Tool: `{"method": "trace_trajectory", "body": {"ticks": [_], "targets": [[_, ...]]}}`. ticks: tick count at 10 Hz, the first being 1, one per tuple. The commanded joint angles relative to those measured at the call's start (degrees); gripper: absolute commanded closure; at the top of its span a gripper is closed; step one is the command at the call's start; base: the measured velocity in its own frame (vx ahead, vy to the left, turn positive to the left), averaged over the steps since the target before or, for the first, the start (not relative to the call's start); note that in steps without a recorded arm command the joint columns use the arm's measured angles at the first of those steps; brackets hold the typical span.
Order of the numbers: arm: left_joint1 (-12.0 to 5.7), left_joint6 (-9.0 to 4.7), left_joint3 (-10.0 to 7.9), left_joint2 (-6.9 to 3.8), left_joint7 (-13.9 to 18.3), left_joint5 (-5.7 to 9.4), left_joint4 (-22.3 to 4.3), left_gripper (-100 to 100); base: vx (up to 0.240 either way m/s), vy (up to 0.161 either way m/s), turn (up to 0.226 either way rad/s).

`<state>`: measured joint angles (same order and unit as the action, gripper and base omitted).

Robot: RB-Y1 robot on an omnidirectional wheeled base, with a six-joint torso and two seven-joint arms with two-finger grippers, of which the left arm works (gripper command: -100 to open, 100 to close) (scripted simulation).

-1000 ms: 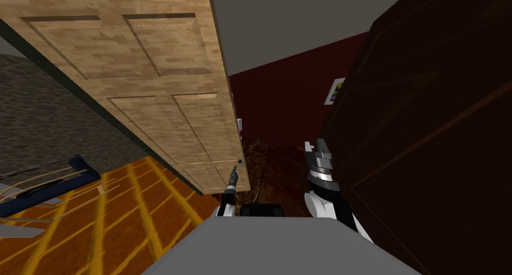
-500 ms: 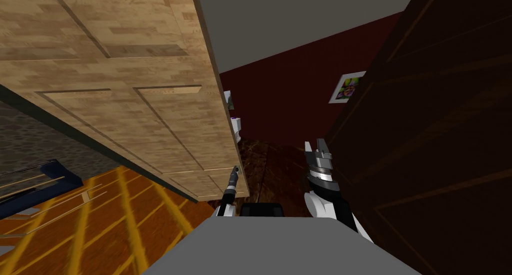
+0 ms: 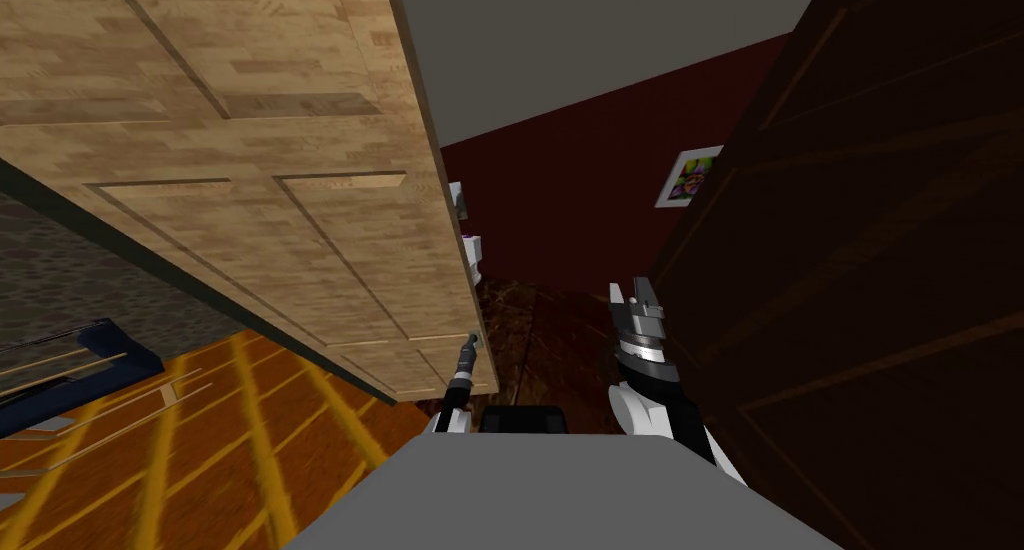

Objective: Push the door open

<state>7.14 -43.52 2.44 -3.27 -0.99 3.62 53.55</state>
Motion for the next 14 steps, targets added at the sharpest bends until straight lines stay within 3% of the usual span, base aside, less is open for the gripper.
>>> {"method": "trace_trajectory", "body": {"ticks": [1, 11, 14], "targets": [[-0.07, -0.16, -0.08, -0.04, 0.0, 0.04, 0.1, 100, 0.000, 0.000, 0.000], [-1.03, 0.35, -5.53, -1.69, -1.3, 2.67, -1.0, 100, 0.182, -0.034, 0.043], [-1.10, 0.38, -5.90, -1.72, -1.4, 2.85, -1.1, 100, 0.091, -0.023, 0.027]]}}
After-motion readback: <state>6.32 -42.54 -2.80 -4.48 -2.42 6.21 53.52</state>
